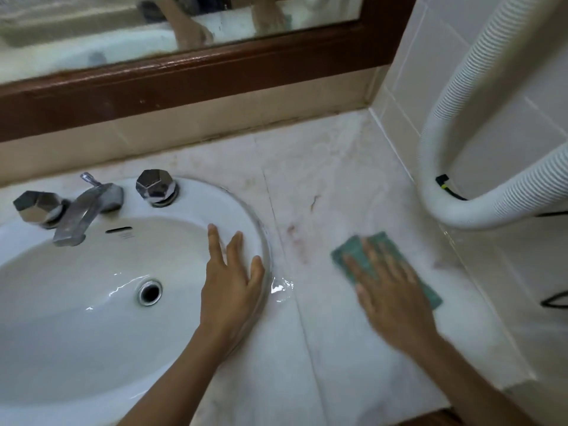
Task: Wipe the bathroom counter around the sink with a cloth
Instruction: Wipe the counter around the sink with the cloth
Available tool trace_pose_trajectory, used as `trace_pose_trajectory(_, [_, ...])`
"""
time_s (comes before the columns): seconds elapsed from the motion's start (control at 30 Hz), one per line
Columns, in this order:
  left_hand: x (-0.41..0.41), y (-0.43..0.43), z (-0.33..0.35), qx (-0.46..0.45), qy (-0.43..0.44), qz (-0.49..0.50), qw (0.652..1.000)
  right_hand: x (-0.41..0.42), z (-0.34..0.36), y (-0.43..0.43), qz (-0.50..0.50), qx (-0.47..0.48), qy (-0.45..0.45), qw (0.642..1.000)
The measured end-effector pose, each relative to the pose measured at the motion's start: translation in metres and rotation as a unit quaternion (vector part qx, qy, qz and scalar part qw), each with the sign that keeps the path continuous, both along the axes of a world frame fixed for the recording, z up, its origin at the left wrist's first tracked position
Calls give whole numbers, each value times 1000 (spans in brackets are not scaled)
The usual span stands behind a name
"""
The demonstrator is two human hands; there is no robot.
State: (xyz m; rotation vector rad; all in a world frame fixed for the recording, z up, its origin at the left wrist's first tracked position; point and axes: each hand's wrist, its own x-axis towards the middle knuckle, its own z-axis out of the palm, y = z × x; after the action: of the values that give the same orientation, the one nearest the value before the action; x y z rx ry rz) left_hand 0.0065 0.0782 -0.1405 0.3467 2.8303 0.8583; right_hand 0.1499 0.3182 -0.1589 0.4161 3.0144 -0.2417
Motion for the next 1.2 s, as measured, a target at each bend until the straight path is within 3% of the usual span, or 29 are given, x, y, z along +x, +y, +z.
trace_pose_trajectory(0.13, [1,0,-1,-1,3,5,1000,-69,0,40,-140,5,-27,990])
trace_pose_trajectory(0.23, [1,0,0,3,-2,10,1000,-101,-2,9,-180,-25,-19,983])
trace_pose_trajectory(0.3, [2,-3,0,7,-2,10,1000,-89,-1,-41,-143,-27,18,989])
trace_pose_trajectory(0.43, [6,-7,1,4,4,5,1000,5,4,-133,25,-46,29,998])
trace_pose_trajectory(0.53, [8,-9,3,6,-1,2,1000,74,7,-110,97,-30,2,995])
trace_pose_trajectory(0.63, [14,-10,6,6,-9,8,1000,85,-1,-31,-8,-1,-6,1000])
trace_pose_trajectory(0.73, [22,-11,7,5,-6,18,1000,41,-3,30,-154,10,-6,988])
trace_pose_trajectory(0.9, [24,-13,7,26,-23,48,998,-44,0,7,-230,-3,8,973])
trace_pose_trajectory(1.1, [40,-27,8,37,-30,44,998,16,4,-165,-23,-66,11,997])
trace_pose_trajectory(1.2, [63,-55,6,-34,-25,11,999,69,5,-167,106,-63,4,992])
